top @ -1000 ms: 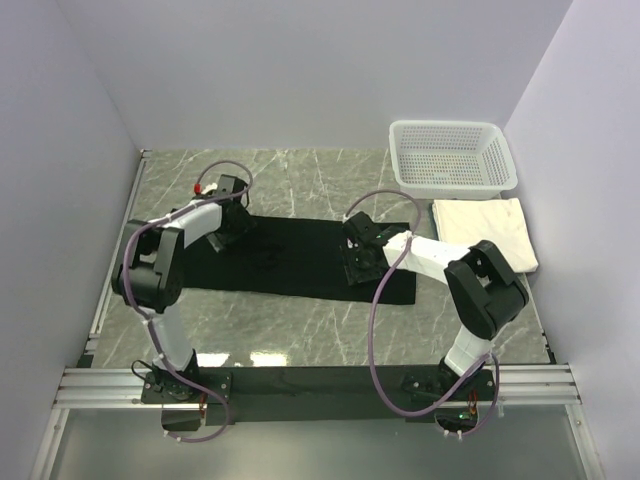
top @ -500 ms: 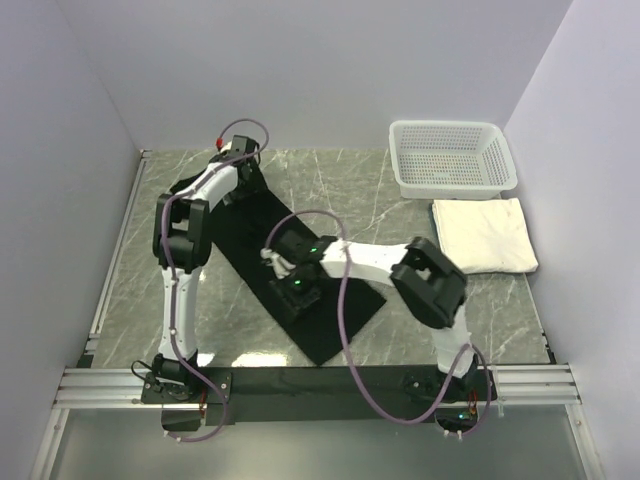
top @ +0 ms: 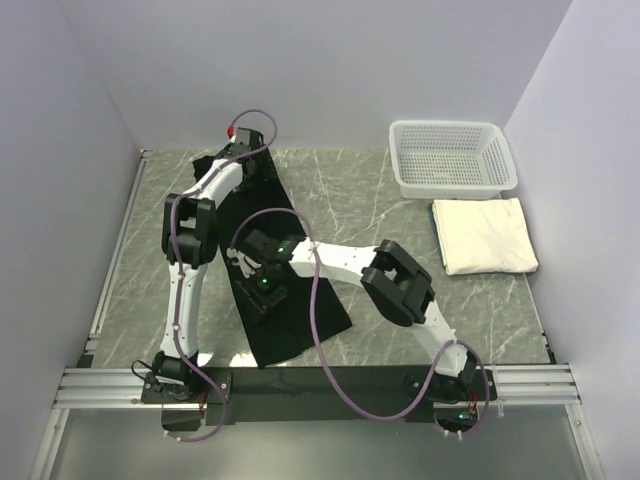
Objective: Fold and stack the t-shirts
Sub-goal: Fold the tshirt
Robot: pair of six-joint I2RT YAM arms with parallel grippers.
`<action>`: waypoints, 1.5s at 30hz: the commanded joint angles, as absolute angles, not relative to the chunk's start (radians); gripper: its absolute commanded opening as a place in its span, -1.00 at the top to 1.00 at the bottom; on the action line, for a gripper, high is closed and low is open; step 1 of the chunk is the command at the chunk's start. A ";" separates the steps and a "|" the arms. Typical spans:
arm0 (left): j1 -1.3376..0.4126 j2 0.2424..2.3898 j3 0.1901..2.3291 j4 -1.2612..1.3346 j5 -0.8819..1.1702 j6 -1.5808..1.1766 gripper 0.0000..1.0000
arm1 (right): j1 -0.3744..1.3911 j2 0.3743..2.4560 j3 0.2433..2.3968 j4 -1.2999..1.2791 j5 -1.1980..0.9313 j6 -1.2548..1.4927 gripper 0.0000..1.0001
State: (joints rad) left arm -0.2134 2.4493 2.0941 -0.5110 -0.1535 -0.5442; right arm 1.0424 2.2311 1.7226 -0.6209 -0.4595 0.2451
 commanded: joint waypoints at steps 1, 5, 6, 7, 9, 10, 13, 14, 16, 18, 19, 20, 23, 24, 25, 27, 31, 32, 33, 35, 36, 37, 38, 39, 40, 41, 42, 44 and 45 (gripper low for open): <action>-0.219 2.380 2.063 -0.396 -0.106 -0.523 -0.99 | 1.010 2.033 1.649 -0.660 -0.367 0.259 0.02; -0.219 2.240 2.042 -0.377 -0.149 -0.526 -0.99 | 0.951 1.863 1.525 -0.657 -0.293 0.267 -0.08; -0.219 2.208 2.033 -0.377 -0.158 -0.538 -0.99 | 0.937 1.829 1.494 -0.652 -0.273 0.270 -0.08; -0.219 2.144 2.008 -0.396 -0.167 -0.546 -0.99 | 0.921 1.762 1.426 -0.644 -0.262 0.276 -0.09; -0.219 2.076 1.944 -0.416 -0.190 -0.580 -0.99 | 0.867 1.697 1.314 -0.634 -0.242 0.301 -0.08; -0.221 2.041 1.915 -0.431 -0.198 -0.595 -0.99 | 0.845 1.668 1.277 -0.626 -0.239 0.310 -0.08; -0.235 1.846 1.751 -0.492 -0.218 -0.662 -0.96 | 0.772 1.545 1.148 -0.618 -0.216 0.336 -0.08; -0.251 1.803 1.697 -0.512 -0.222 -0.679 -0.96 | 0.756 1.526 1.122 -0.615 -0.216 0.342 -0.07; -0.277 1.668 1.521 -0.525 -0.225 -0.728 -0.93 | 0.723 1.479 1.053 -0.604 -0.219 0.350 -0.05; -0.322 1.582 1.336 -0.558 -0.216 -0.800 -0.91 | 0.710 1.456 1.014 -0.595 -0.238 0.360 -0.04; -0.339 1.501 1.275 -0.574 -0.209 -0.825 -0.89 | 0.703 1.442 0.982 -0.586 -0.239 0.367 -0.02; -0.378 1.462 1.216 -0.590 -0.204 -0.853 -0.89 | 0.701 1.436 0.967 -0.581 -0.241 0.374 -0.01; -0.493 1.313 1.008 -0.675 -0.207 -0.977 -0.86 | 0.690 1.414 0.914 -0.565 -0.245 0.394 0.02; -0.524 1.277 0.917 -0.716 -0.204 -1.056 -0.85 | 0.689 1.408 0.891 -0.558 -0.258 0.399 0.03; -0.555 1.208 0.875 -0.730 -0.181 -1.096 -0.84 | 0.686 1.402 0.879 -0.546 -0.264 0.402 0.04; -0.635 1.143 0.757 -0.756 -0.160 -1.219 -0.82 | 0.686 1.401 0.858 -0.534 -0.285 0.417 0.06; -0.774 1.029 0.614 -0.782 -0.115 -1.370 -0.77 | 0.686 1.410 0.805 -0.502 -0.299 0.443 0.07; -0.816 1.025 0.597 -0.790 -0.100 -1.408 -0.77 | 0.684 1.410 0.796 -0.496 -0.301 0.451 0.07; -0.831 1.028 0.583 -0.793 -0.097 -1.419 -0.77 | 0.684 1.408 0.784 -0.489 -0.302 0.454 0.07; -0.863 1.038 0.583 -0.789 -0.098 -1.425 -0.75 | 0.686 1.411 0.775 -0.477 -0.302 0.460 0.07; -0.873 1.045 0.586 -0.782 -0.097 -1.424 -0.74 | 0.684 1.411 0.769 -0.468 -0.304 0.462 0.07; -0.879 1.067 0.584 -0.778 -0.089 -1.422 -0.70 | 0.686 1.417 0.769 -0.459 -0.310 0.465 0.07; -0.887 1.083 0.584 -0.778 -0.083 -1.424 -0.69 | 0.686 1.419 0.767 -0.454 -0.311 0.468 0.07; -0.896 1.095 0.583 -0.782 -0.075 -1.424 -0.66 | 0.687 1.425 0.765 -0.450 -0.313 0.471 0.07; -0.899 1.120 0.583 -0.788 -0.074 -1.425 -0.64 | 0.686 1.434 0.765 -0.439 -0.314 0.474 0.07; -0.905 1.126 0.583 -0.790 -0.072 -1.422 -0.62 | 0.687 1.439 0.765 -0.436 -0.314 0.474 0.07; -0.907 1.132 0.581 -0.796 -0.072 -1.416 -0.60 | 0.686 1.445 0.770 -0.433 -0.313 0.474 0.08; -0.908 1.138 0.583 -0.802 -0.068 -1.405 -0.52 | 0.687 1.463 0.775 -0.425 -0.317 0.476 0.08; -0.910 1.138 0.586 -0.817 -0.069 -1.402 -0.48 | 0.690 1.469 0.781 -0.425 -0.321 0.476 0.09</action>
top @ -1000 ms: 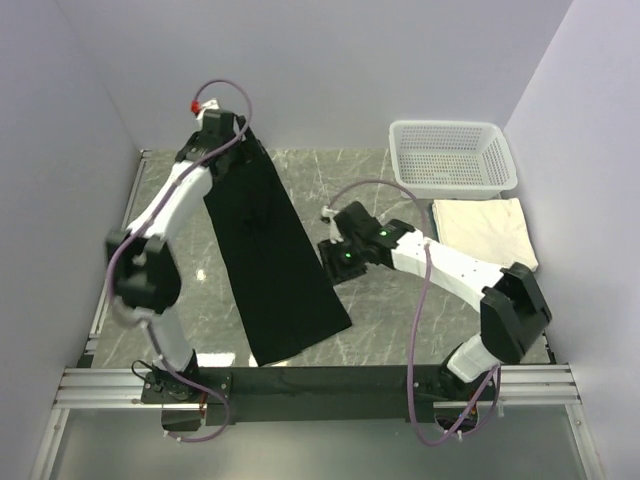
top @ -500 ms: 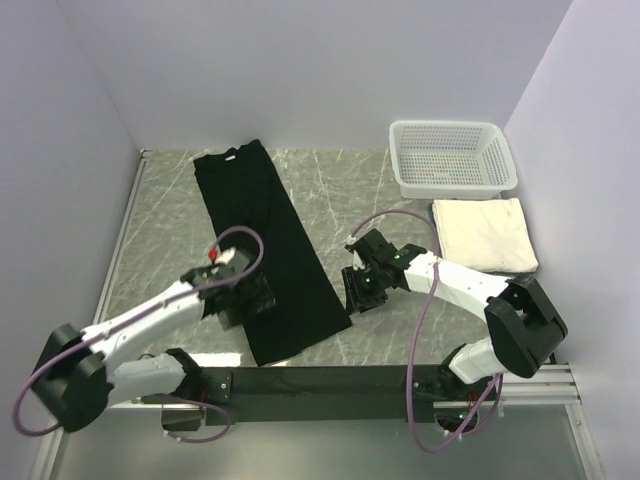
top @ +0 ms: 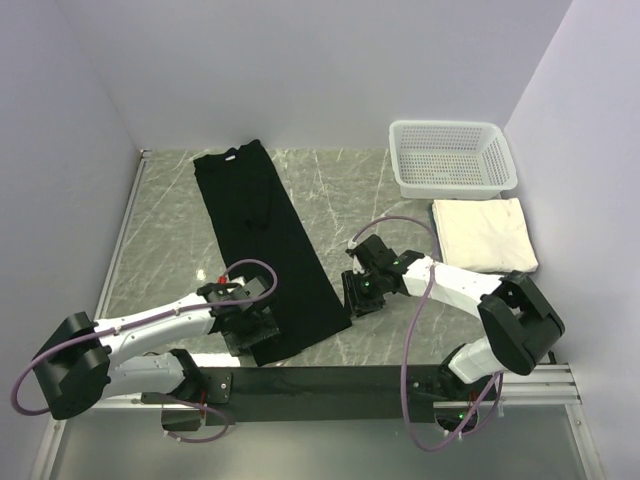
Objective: Fold and stack the t-shirts
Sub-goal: Fold the tshirt
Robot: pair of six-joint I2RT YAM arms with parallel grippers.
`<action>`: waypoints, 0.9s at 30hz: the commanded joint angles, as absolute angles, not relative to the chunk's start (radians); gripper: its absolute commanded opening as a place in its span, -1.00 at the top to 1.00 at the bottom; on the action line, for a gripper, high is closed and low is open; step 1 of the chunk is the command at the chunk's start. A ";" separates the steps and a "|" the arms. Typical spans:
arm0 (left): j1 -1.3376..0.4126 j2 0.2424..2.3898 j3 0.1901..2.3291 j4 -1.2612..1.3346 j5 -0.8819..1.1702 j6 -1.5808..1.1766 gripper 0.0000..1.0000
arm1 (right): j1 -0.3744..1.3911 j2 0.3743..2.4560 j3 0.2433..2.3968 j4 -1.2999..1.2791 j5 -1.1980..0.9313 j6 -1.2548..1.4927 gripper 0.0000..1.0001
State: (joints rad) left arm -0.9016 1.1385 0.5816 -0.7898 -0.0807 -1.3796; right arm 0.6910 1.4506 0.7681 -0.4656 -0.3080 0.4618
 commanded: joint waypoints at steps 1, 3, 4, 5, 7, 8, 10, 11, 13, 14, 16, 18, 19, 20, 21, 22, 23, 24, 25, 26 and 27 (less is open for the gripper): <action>-0.910 1.138 0.586 -0.824 -0.071 -1.398 -0.47 | 0.695 1.482 0.782 -0.422 -0.322 0.476 0.09; -0.910 1.140 0.578 -0.825 -0.066 -1.385 -0.43 | 0.704 1.496 0.785 -0.419 -0.324 0.477 0.10; -0.911 1.144 0.574 -0.815 -0.046 -1.381 -0.42 | 0.712 1.509 0.785 -0.414 -0.327 0.479 0.10; -0.913 1.147 0.568 -0.807 -0.035 -1.375 -0.41 | 0.715 1.516 0.787 -0.413 -0.330 0.482 0.10; -0.920 1.164 0.557 -0.793 -0.017 -1.368 -0.39 | 0.721 1.526 0.785 -0.411 -0.327 0.488 0.10; -0.936 1.167 0.555 -0.793 -0.008 -1.370 -0.37 | 0.727 1.526 0.785 -0.411 -0.324 0.488 0.10; -0.946 1.178 0.552 -0.798 -0.008 -1.373 -0.33 | 0.730 1.535 0.784 -0.411 -0.319 0.489 0.11; -0.953 1.178 0.552 -0.802 -0.008 -1.371 -0.32 | 0.732 1.537 0.782 -0.413 -0.318 0.488 0.12; -0.960 1.177 0.555 -0.804 -0.009 -1.374 -0.31 | 0.738 1.545 0.782 -0.414 -0.313 0.488 0.13; -0.963 1.177 0.555 -0.805 -0.009 -1.376 -0.29 | 0.739 1.545 0.779 -0.413 -0.311 0.489 0.13; -0.969 1.184 0.555 -0.811 -0.011 -1.382 -0.25 | 0.744 1.554 0.776 -0.408 -0.316 0.492 0.14; -0.977 1.190 0.551 -0.818 -0.011 -1.387 -0.19 | 0.753 1.560 0.781 -0.410 -0.313 0.492 0.16; -0.980 1.196 0.549 -0.818 -0.009 -1.388 -0.17 | 0.756 1.565 0.784 -0.413 -0.313 0.491 0.17; -0.983 1.201 0.545 -0.816 -0.009 -1.388 -0.16 | 0.758 1.566 0.784 -0.414 -0.311 0.489 0.18; -0.983 1.203 0.545 -0.810 -0.008 -1.387 -0.14 | 0.759 1.568 0.787 -0.413 -0.311 0.489 0.20; -0.985 1.213 0.542 -0.799 -0.008 -1.384 -0.07 | 0.762 1.572 0.787 -0.411 -0.311 0.488 0.27; -0.985 1.221 0.541 -0.793 -0.008 -1.378 -0.03 | 0.762 1.574 0.787 -0.411 -0.311 0.488 0.31; -0.985 1.230 0.545 -0.789 -0.008 -1.373 0.04 | 0.762 1.575 0.788 -0.411 -0.307 0.488 0.35; -0.986 1.250 0.548 -0.782 -0.008 -1.367 0.11 | 0.762 1.575 0.788 -0.416 -0.307 0.485 0.49; -0.991 1.262 0.552 -0.781 -0.008 -1.362 0.19 | 0.762 1.574 0.790 -0.420 -0.305 0.482 0.59; -0.994 1.279 0.563 -0.784 -0.008 -1.355 0.37 | 0.762 1.568 0.792 -0.426 -0.301 0.477 0.69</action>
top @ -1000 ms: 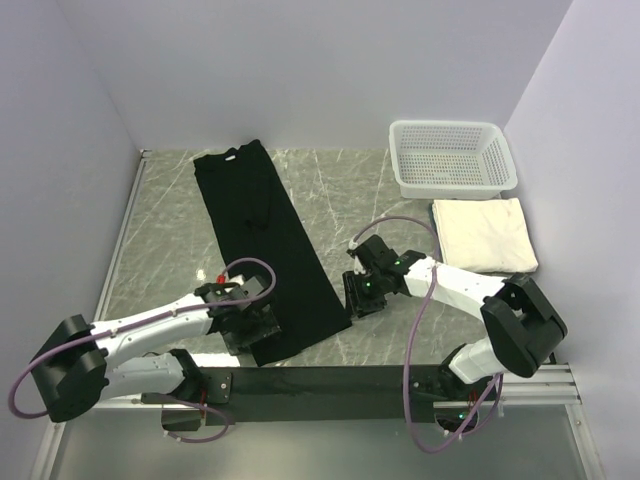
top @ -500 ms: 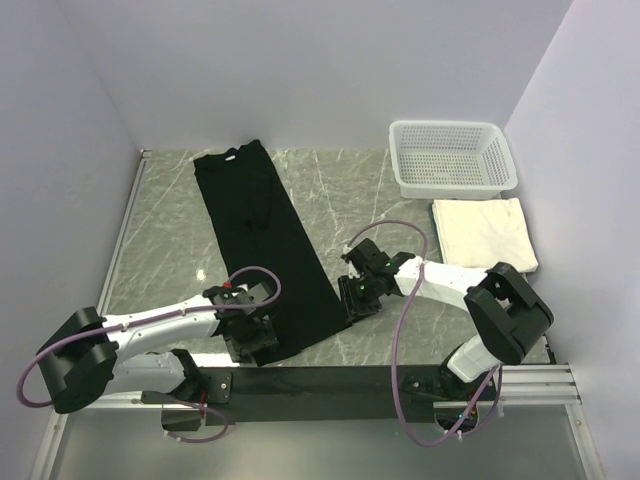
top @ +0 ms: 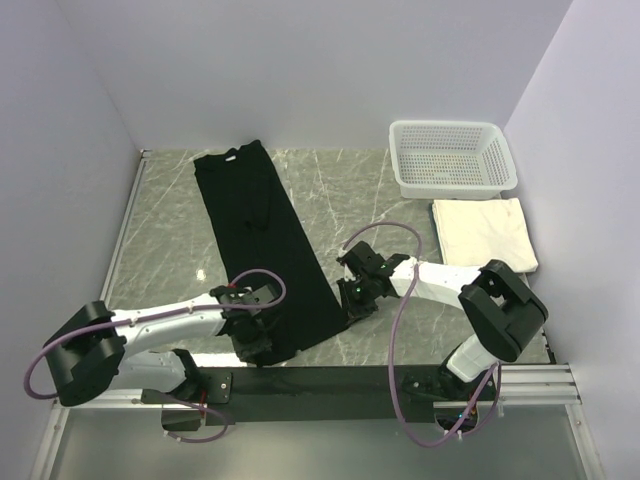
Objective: Fold and stack the t-shirts
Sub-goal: Fold the tshirt
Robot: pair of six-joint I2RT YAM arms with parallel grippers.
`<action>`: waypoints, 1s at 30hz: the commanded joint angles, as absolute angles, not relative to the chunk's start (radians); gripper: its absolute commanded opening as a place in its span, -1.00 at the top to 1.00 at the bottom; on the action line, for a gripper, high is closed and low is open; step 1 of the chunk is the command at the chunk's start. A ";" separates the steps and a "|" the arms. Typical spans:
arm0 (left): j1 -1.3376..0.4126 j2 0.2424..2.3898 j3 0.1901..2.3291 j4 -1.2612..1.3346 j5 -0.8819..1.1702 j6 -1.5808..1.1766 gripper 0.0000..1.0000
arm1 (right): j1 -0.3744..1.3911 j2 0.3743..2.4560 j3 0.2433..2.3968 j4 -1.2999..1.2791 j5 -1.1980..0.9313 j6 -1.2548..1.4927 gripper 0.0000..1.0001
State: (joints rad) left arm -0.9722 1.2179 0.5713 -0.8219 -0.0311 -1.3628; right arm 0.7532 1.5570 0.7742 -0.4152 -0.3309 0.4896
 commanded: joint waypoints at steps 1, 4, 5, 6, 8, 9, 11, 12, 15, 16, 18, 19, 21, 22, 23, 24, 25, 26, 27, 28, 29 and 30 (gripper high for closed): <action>-0.997 1.284 0.571 -0.787 -0.008 -1.351 0.47 | 0.762 1.565 0.793 -0.442 -0.301 0.473 0.91; -1.009 1.295 0.597 -0.808 0.004 -1.341 0.81 | 0.762 1.546 0.798 -0.492 -0.307 0.453 1.00; -1.009 1.293 0.604 -0.814 0.020 -1.336 0.90 | 0.762 1.542 0.799 -0.506 -0.308 0.446 1.00; -1.009 1.287 0.610 -0.819 0.024 -1.332 0.98 | 0.762 1.531 0.807 -0.532 -0.317 0.443 1.00; -1.008 1.279 0.647 -0.853 0.025 -1.312 0.99 | 0.761 1.525 0.840 -0.563 -0.322 0.428 1.00; -1.002 1.278 0.666 -0.867 0.017 -1.302 0.99 | 0.761 1.528 0.857 -0.595 -0.325 0.417 1.00; -0.967 1.281 0.721 -0.909 0.003 -1.255 0.99 | 0.759 1.546 0.932 -0.630 -0.334 0.407 1.00; -0.948 1.282 0.739 -0.922 0.003 -1.237 0.99 | 0.758 1.557 0.962 -0.665 -0.336 0.394 1.00; -0.846 1.263 0.778 -0.946 -0.027 -1.154 0.99 | 0.747 1.612 1.103 -0.728 -0.342 0.365 1.00; -0.772 1.258 0.781 -0.946 -0.038 -1.132 0.99 | 0.742 1.630 1.141 -0.742 -0.339 0.359 1.00; -0.697 1.238 0.782 -0.916 -0.046 -1.068 0.99 | 0.729 1.689 1.253 -0.758 -0.328 0.348 1.00; -0.622 1.235 0.781 -0.898 -0.048 -1.022 0.99 | 0.727 1.712 1.288 -0.759 -0.334 0.348 1.00; -0.556 1.242 0.787 -0.868 -0.063 -0.985 0.99 | 0.724 1.782 1.396 -0.753 -0.344 0.348 1.00; -0.495 1.250 0.790 -0.832 -0.067 -0.965 0.99 | 0.724 1.805 1.428 -0.746 -0.342 0.350 1.00; -0.467 1.268 0.804 -0.815 -0.069 -0.927 0.99 | 0.723 1.850 1.489 -0.738 -0.338 0.351 1.00; -0.444 1.278 0.811 -0.793 -0.074 -0.911 0.99 | 0.721 1.876 1.521 -0.730 -0.333 0.354 1.00; -0.396 1.290 0.827 -0.760 -0.090 -0.878 0.99 | 0.716 1.899 1.552 -0.724 -0.328 0.353 1.00; -0.368 1.302 0.833 -0.740 -0.094 -0.864 0.99 | 0.715 1.939 1.607 -0.715 -0.322 0.356 1.00; -0.344 1.325 0.839 -0.720 -0.094 -0.848 0.99 | 0.712 1.957 1.633 -0.694 -0.308 0.357 1.00; -0.298 1.336 0.845 -0.701 -0.100 -0.824 0.99 | 0.709 1.976 1.658 -0.681 -0.304 0.356 1.00; -0.276 1.345 0.857 -0.659 -0.103 -0.815 0.99 | 0.706 2.003 1.698 -0.664 -0.295 0.357 1.00; -0.261 1.362 0.861 -0.640 -0.107 -0.807 0.99 | 0.704 2.016 1.715 -0.625 -0.279 0.357 1.00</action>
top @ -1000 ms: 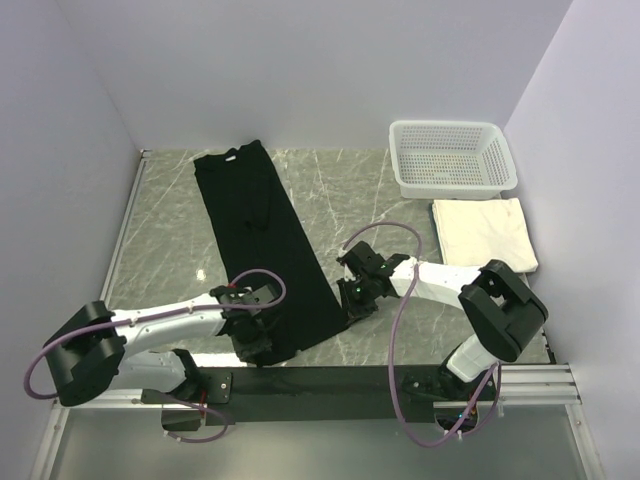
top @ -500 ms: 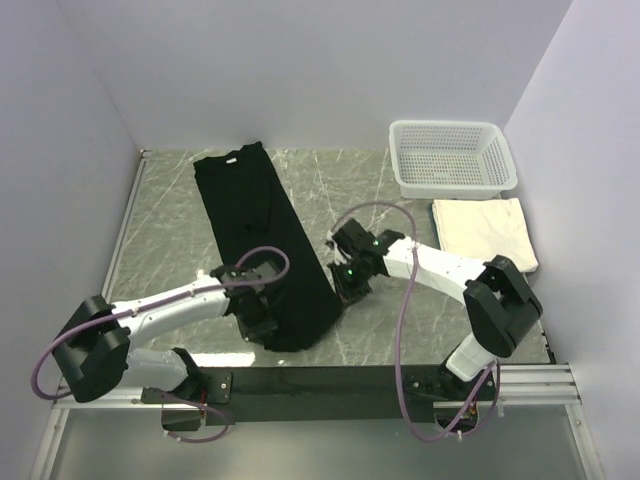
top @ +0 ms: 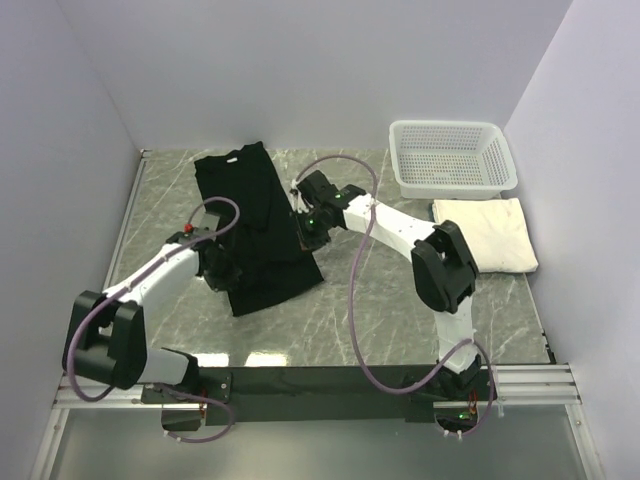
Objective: Fold and stack the t-shirts
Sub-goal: Fold the tshirt
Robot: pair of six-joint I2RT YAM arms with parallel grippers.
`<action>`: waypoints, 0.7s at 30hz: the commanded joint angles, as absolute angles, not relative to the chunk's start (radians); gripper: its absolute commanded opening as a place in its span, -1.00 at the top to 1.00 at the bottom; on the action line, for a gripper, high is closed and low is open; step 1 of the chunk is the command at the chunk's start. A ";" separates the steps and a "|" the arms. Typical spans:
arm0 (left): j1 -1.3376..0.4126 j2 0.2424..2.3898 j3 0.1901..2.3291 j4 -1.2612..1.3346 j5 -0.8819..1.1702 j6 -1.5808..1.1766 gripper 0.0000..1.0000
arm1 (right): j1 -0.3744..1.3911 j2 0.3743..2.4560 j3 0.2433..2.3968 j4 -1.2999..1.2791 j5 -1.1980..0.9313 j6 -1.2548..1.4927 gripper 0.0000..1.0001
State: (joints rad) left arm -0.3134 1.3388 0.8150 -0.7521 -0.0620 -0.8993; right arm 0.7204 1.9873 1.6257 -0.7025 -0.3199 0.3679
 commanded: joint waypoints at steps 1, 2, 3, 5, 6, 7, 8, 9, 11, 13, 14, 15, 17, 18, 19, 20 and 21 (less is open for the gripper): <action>-0.233 1.370 0.870 -0.621 -0.113 -0.795 0.99 | 0.704 2.028 1.727 -0.606 -0.264 0.356 1.00; -0.221 1.379 0.873 -0.588 -0.118 -0.789 0.99 | 0.701 2.046 1.747 -0.585 -0.250 0.354 1.00; -0.210 1.382 0.877 -0.568 -0.120 -0.782 0.99 | 0.696 2.055 1.753 -0.534 -0.241 0.354 1.00; -0.181 1.390 0.881 -0.536 -0.127 -0.770 0.99 | 0.693 2.086 1.776 -0.502 -0.224 0.351 1.00; -0.173 1.394 0.882 -0.496 -0.129 -0.764 0.99 | 0.687 2.094 1.788 -0.485 -0.219 0.350 1.00; -0.161 1.399 0.888 -0.482 -0.132 -0.752 0.99 | 0.686 2.105 1.804 -0.473 -0.212 0.347 1.00; -0.157 1.405 0.893 -0.465 -0.133 -0.744 0.99 | 0.684 2.121 1.810 -0.460 -0.212 0.342 1.00; -0.152 1.419 0.897 -0.445 -0.146 -0.738 0.99 | 0.681 2.131 1.818 -0.445 -0.212 0.333 1.00; -0.137 1.433 0.917 -0.433 -0.161 -0.723 0.99 | 0.681 2.157 1.844 -0.437 -0.200 0.324 1.00; -0.118 1.447 0.928 -0.413 -0.166 -0.710 0.99 | 0.681 2.166 1.848 -0.414 -0.192 0.319 1.00; -0.111 1.456 0.931 -0.405 -0.160 -0.706 0.99 | 0.678 2.172 1.847 -0.408 -0.183 0.321 1.00; -0.104 1.457 0.936 -0.397 -0.153 -0.703 0.99 | 0.677 2.174 1.844 -0.391 -0.176 0.324 1.00; -0.097 1.466 0.948 -0.374 -0.141 -0.692 0.99 | 0.667 2.180 1.833 -0.384 -0.163 0.331 1.00; -0.095 1.477 0.953 -0.367 -0.140 -0.689 0.99 | 0.664 2.180 1.827 -0.370 -0.158 0.339 1.00; -0.095 1.483 0.962 -0.348 -0.132 -0.677 0.99 | 0.661 2.183 1.815 -0.365 -0.158 0.344 1.00; -0.095 1.499 0.966 -0.342 -0.127 -0.670 0.99 | 0.654 2.183 1.810 -0.359 -0.158 0.347 1.00; -0.094 1.506 0.972 -0.338 -0.121 -0.667 0.99 | 0.649 2.183 1.806 -0.351 -0.158 0.350 1.00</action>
State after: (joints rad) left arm -0.0982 1.4857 0.9226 -0.4107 -0.1284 -0.7101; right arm 0.6746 2.1780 1.8034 -0.4210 -0.1902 0.3439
